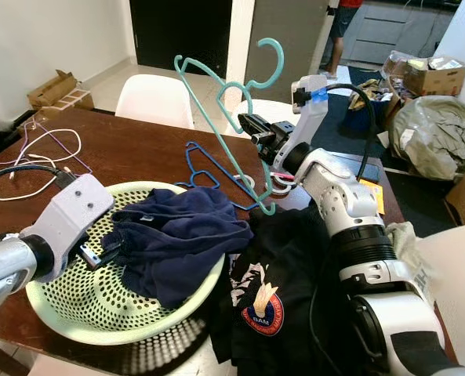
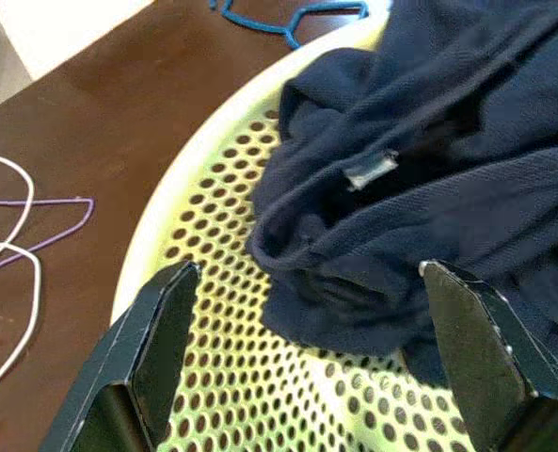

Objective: Hang hanger

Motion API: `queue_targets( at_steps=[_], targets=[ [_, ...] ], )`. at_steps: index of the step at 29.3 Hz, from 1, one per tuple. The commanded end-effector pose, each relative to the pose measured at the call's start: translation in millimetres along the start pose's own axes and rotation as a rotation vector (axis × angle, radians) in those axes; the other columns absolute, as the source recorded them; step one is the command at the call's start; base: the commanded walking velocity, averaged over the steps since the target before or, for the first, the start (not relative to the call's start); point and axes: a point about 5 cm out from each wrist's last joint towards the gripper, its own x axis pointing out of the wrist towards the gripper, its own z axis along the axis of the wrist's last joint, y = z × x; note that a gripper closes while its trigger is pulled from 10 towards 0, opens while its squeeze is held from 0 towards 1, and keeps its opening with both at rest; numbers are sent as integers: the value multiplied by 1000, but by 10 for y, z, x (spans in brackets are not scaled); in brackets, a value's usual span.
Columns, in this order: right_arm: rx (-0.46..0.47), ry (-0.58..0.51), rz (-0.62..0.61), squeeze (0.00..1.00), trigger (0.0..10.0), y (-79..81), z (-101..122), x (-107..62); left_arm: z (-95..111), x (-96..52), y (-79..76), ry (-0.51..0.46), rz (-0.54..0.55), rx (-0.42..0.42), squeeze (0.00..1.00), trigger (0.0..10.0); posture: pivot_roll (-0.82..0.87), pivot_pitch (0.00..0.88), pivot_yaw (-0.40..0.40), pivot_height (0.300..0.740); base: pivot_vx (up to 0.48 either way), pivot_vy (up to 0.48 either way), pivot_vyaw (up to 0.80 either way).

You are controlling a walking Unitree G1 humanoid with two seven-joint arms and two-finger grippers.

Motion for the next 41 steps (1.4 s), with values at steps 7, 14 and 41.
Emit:
queue_targets(
  at_steps=[7,14,41],
  targets=[
    [-17,-14,-15,0,0,-43,69,-33,-249,188,-65,-2,0,-162,0,10000,141,0,-76,740,0,0,0],
    [-18,-13,-18,0,0,-56,74,-44,-472,168,39,75,82,-148,0,10000,142,0,-81,740,0,0,0],
    [-59,-3,-36,0,0,-115,188,-182,-554,643,-142,16,-79,-152,0,10000,36,0,-73,740,0,0,0]
  ],
)
